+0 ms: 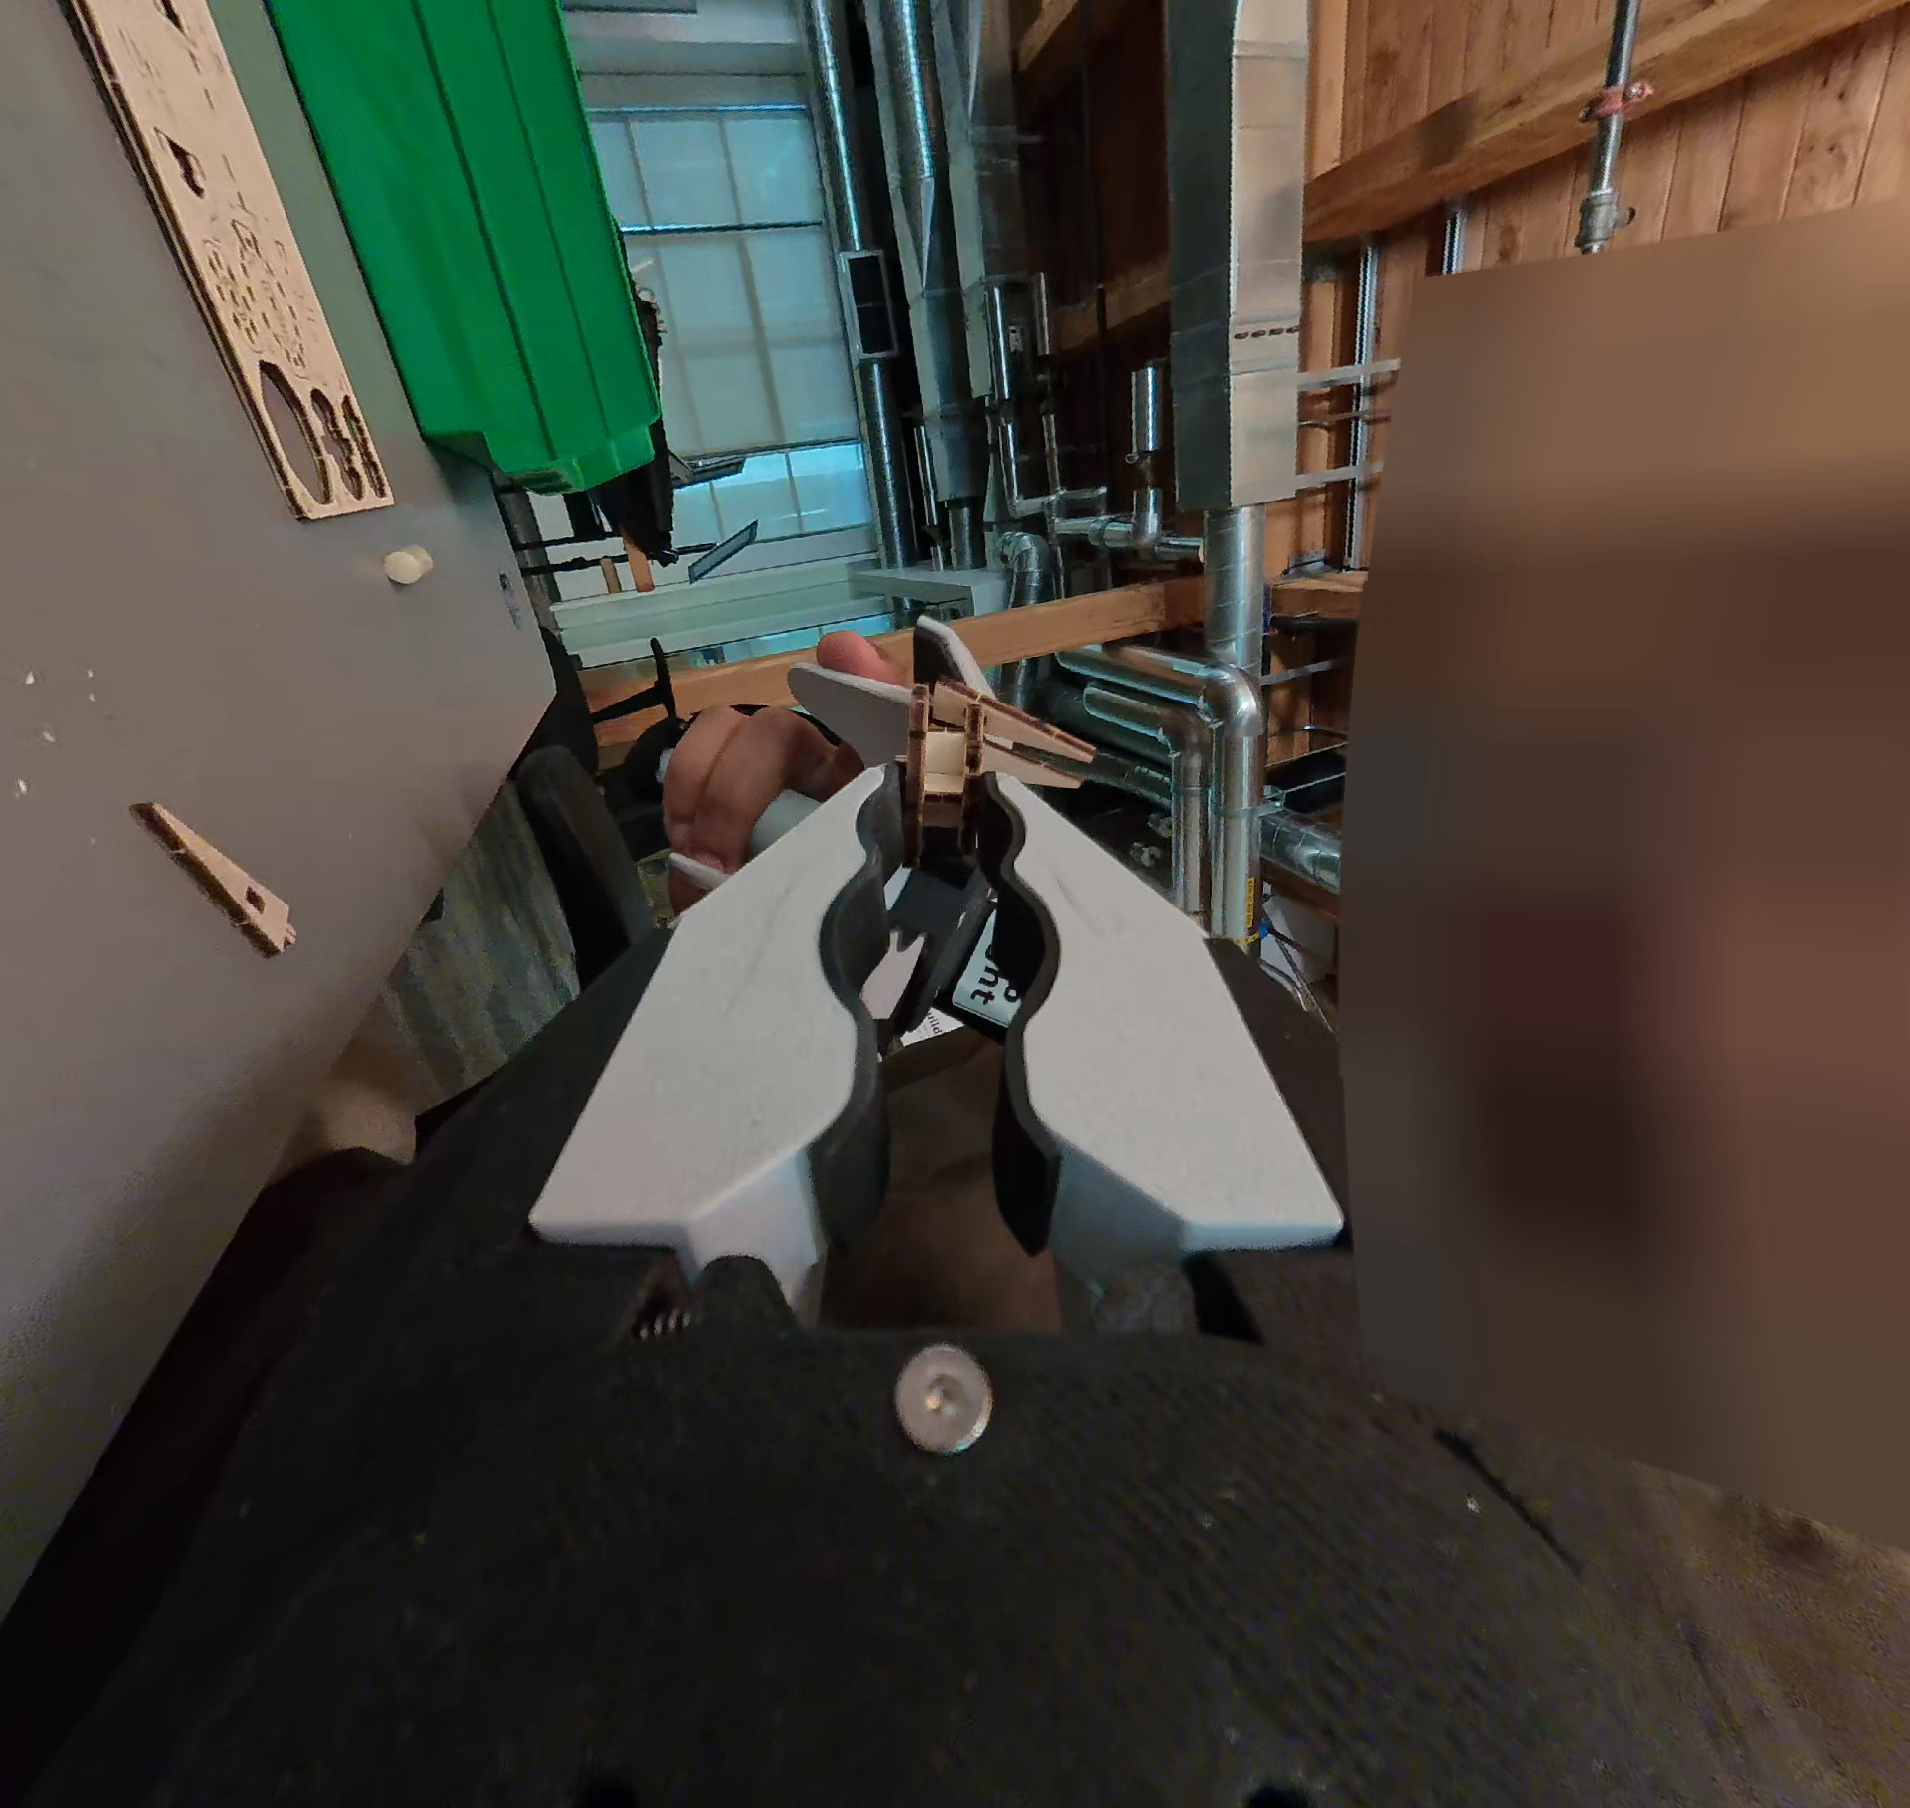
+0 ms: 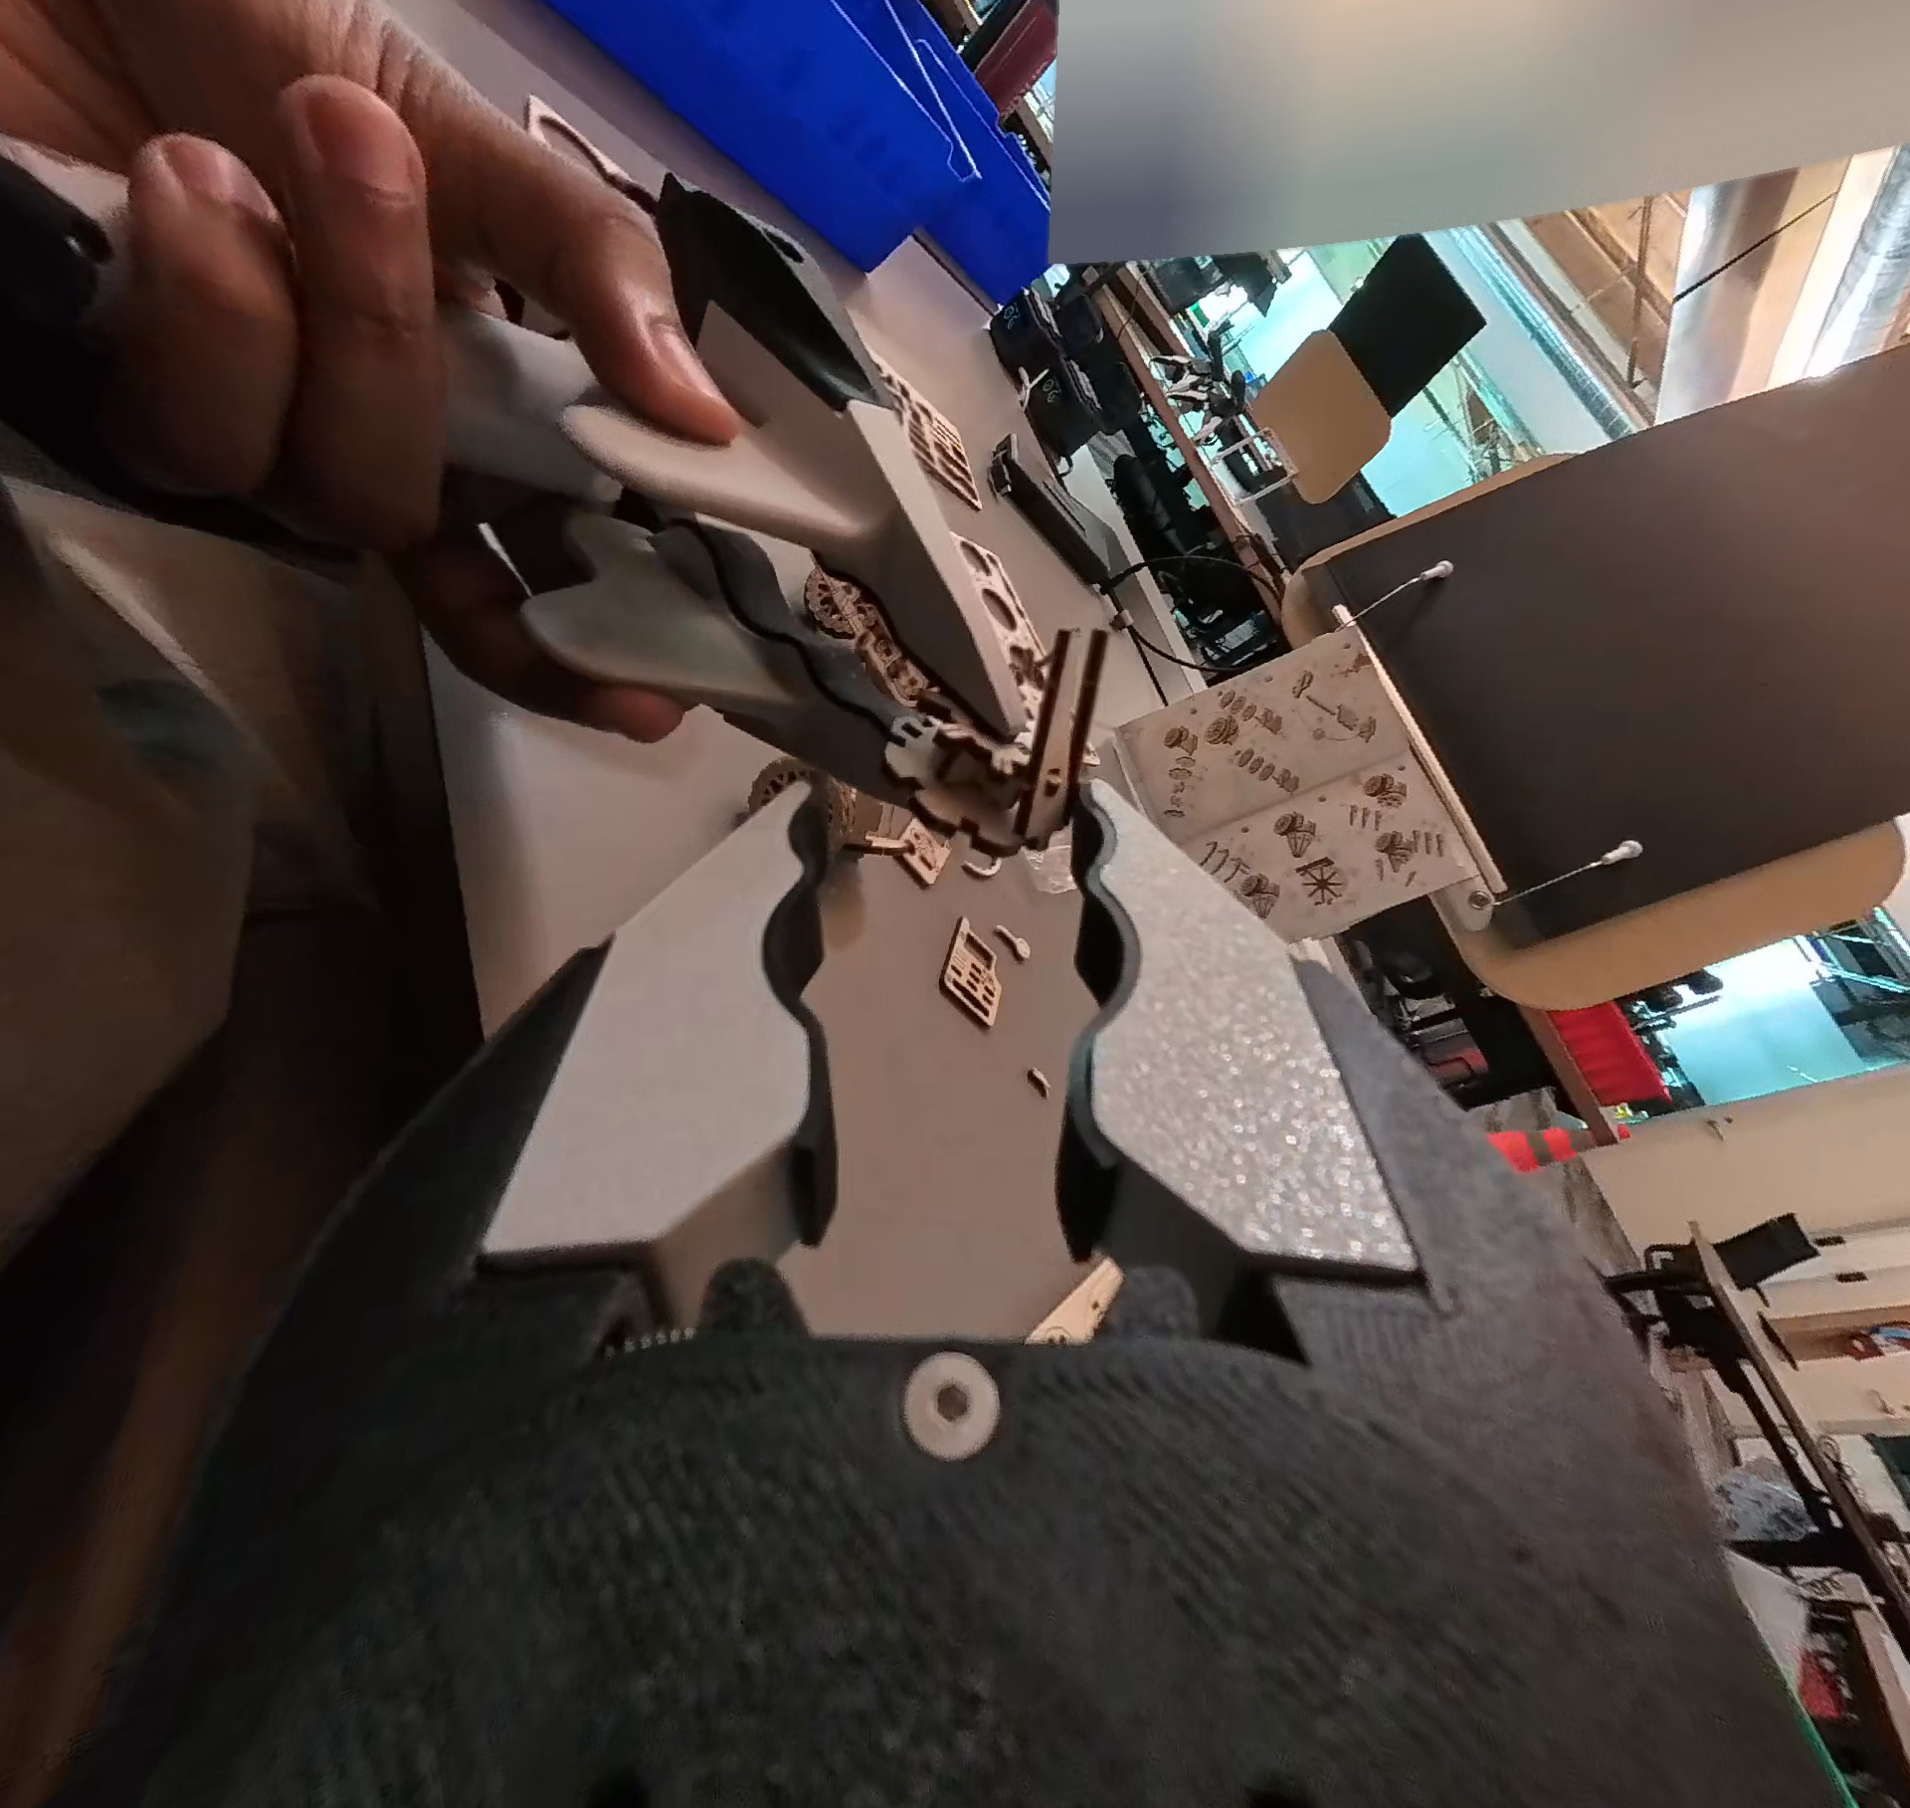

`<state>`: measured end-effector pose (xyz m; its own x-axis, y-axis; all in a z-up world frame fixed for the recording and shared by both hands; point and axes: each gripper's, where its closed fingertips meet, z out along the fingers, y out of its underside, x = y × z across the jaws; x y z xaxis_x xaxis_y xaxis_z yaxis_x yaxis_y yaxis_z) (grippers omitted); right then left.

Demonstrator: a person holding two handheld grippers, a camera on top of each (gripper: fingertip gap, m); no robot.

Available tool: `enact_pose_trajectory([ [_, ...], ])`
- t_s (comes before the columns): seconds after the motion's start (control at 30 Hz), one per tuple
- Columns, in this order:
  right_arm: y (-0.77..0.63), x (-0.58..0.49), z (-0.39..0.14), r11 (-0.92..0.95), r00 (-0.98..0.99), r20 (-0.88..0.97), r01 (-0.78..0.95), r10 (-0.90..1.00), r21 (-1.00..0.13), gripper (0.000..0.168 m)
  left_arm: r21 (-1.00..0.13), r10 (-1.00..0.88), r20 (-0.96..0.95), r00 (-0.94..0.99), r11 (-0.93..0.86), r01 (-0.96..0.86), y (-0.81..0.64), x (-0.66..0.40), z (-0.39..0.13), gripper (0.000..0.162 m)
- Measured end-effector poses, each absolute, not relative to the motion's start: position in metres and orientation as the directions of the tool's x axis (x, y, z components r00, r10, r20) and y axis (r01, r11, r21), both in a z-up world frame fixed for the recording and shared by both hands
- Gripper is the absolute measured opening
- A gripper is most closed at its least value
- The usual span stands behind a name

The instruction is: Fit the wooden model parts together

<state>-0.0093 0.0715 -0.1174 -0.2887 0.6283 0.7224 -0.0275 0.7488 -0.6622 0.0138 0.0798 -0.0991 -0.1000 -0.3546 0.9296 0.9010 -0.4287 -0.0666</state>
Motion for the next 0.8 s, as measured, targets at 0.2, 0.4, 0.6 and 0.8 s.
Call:
enact_pose_trajectory([
  [0.2,0.0725,-0.0090,-0.1166,0.751,-0.283,0.725,-0.023,0.628,-0.660,0.044,-0.066,-0.352,0.931,-0.098,-0.427,0.902,0.0800,0.0142,-0.0986,0.011],
  [0.4,0.0747,-0.0073,-0.1149,0.755,-0.285,0.728,-0.018,0.624,-0.655,0.036,-0.125,-0.334,0.942,-0.033,-0.438,0.890,0.0796,0.0161,-0.0987,0.011],
  [0.6,0.0758,-0.0085,-0.1197,0.767,-0.282,0.735,0.005,0.617,-0.642,0.036,-0.093,-0.308,0.950,-0.051,-0.435,0.896,0.0807,0.0142,-0.1036,0.010],
  [0.8,0.0777,-0.0090,-0.1196,0.785,-0.267,0.753,0.018,0.601,-0.620,0.032,-0.094,-0.311,0.949,-0.048,-0.427,0.899,0.0807,0.0138,-0.1040,0.010],
])
